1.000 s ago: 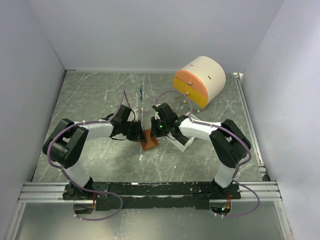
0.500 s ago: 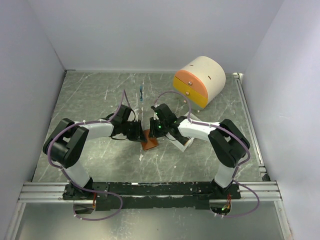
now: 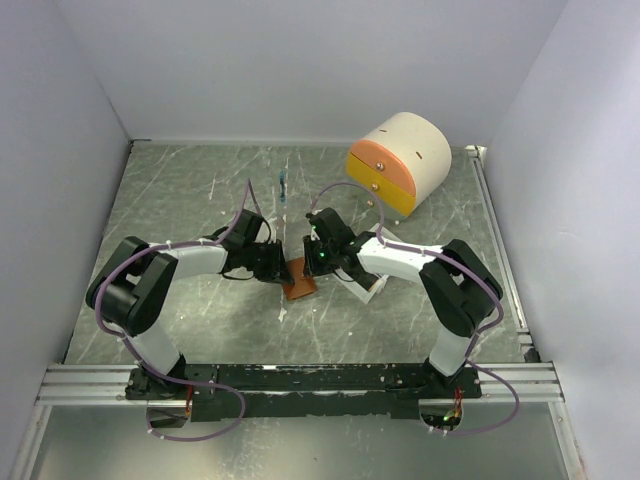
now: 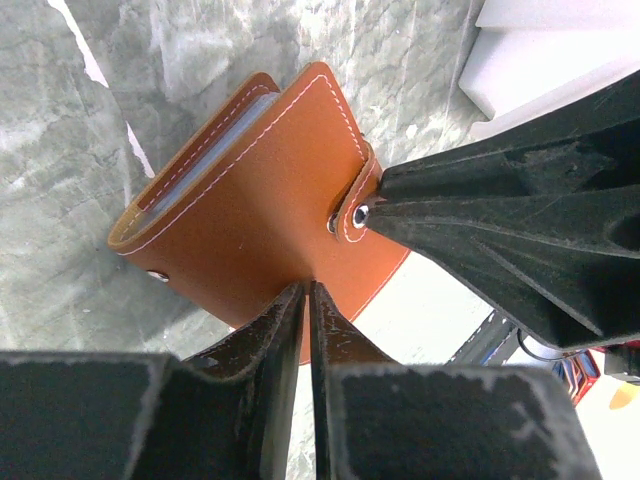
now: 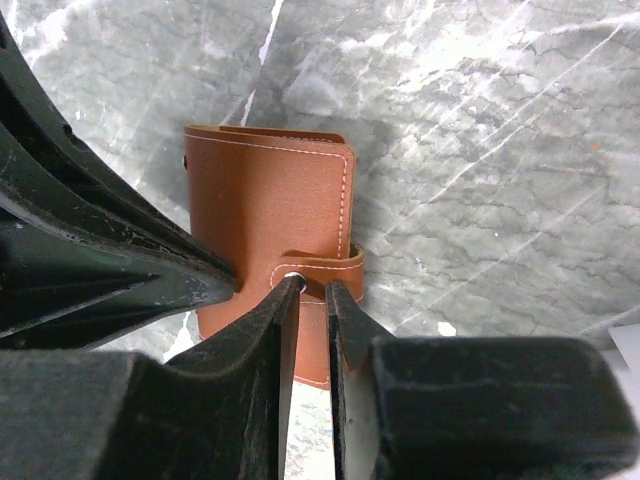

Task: Put the credit cards into the card holder
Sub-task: Close the card holder at the center of the board.

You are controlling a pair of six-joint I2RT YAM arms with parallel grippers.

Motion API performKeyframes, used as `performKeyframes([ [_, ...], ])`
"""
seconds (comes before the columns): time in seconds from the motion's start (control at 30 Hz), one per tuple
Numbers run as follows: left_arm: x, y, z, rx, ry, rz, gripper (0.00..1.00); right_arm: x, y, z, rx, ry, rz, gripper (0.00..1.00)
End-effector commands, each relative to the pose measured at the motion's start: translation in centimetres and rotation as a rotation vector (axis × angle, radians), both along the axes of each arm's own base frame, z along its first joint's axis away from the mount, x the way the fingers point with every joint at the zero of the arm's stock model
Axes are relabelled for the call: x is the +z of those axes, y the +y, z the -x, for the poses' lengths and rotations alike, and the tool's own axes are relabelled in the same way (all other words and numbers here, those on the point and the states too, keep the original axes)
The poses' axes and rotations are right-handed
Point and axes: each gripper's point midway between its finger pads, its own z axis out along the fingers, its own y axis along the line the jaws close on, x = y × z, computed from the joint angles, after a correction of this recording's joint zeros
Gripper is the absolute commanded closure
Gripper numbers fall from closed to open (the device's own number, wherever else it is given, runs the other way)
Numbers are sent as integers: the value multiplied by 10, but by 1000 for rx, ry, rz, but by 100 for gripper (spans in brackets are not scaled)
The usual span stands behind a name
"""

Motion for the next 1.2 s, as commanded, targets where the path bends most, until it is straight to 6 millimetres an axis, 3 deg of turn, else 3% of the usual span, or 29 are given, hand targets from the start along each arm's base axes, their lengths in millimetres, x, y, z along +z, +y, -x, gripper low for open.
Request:
performKeyframes([
  [0.0,-29,12,14,-15,43,-105,79,8,-3,-5,-5,-24,8,82],
  [0.4,-32,12,15,-16,48,-109,79,-1,11,1,26,17,-50,84],
  [0.6,-33,12,15,-16,49,-109,79,-7,13,5,21,32,-56,85],
  [0.7,-32,12,15,-15,48,-108,79,-20,6,14,15,57,-35,85],
  [1.17,-33,11,15,-17,49,-105,79,-27,12,19,32,52,4,87],
])
